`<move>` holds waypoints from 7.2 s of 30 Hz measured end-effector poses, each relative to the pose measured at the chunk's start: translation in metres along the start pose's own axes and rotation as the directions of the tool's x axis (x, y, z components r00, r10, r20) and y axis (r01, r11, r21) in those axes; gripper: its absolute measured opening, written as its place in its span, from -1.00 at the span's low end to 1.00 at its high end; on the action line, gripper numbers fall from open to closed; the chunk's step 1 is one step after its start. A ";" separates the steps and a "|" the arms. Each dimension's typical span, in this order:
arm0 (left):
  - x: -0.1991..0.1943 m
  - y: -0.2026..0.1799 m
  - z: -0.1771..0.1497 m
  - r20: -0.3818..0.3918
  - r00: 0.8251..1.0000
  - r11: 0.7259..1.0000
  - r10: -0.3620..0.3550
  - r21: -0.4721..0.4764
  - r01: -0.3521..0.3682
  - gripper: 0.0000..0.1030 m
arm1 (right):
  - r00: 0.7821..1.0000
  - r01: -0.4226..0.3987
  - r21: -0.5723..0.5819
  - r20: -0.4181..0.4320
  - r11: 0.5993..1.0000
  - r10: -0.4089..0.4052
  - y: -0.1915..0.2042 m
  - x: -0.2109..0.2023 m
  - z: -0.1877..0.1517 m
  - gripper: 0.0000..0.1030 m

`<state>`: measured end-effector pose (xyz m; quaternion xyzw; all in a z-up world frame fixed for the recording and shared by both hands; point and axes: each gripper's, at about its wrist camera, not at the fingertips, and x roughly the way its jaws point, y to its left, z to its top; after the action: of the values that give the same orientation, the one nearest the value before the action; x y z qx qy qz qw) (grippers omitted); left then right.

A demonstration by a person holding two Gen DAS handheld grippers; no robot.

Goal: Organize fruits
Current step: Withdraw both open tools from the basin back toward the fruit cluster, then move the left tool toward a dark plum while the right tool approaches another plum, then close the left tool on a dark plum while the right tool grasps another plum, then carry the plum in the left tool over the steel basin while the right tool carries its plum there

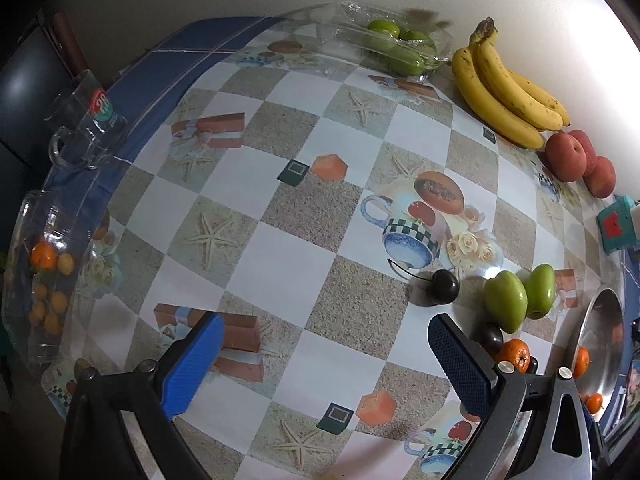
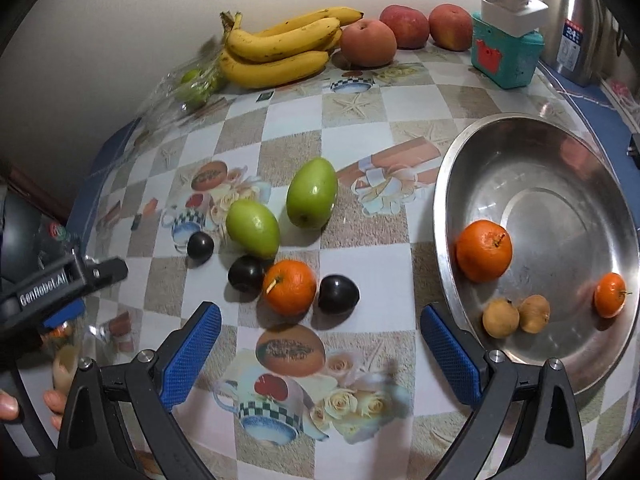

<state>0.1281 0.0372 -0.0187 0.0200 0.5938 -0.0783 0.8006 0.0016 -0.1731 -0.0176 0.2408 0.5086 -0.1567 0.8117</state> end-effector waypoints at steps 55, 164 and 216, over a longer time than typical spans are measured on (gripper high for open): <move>0.024 -0.065 -0.012 -0.063 0.991 0.990 -0.117 0.078 0.122 1.00 | 0.990 -0.134 0.174 -0.022 0.975 0.140 -0.035 0.030 0.004 -0.51; -0.019 -0.119 -0.023 -0.045 0.908 0.897 -0.416 0.145 0.418 -0.44 | 0.986 -0.154 0.374 0.118 0.914 0.117 -0.121 -0.047 0.003 -0.51; 0.012 -0.278 -0.069 -0.063 0.895 0.780 -0.442 0.465 0.418 -0.42 | 0.988 0.033 0.479 0.119 0.877 -0.102 -0.188 -0.035 0.001 -0.50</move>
<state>0.0250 -0.2298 -0.0337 0.0743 0.5260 -0.3998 0.7470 -0.1065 -0.3304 -0.0297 0.4032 0.4040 -0.3216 0.7555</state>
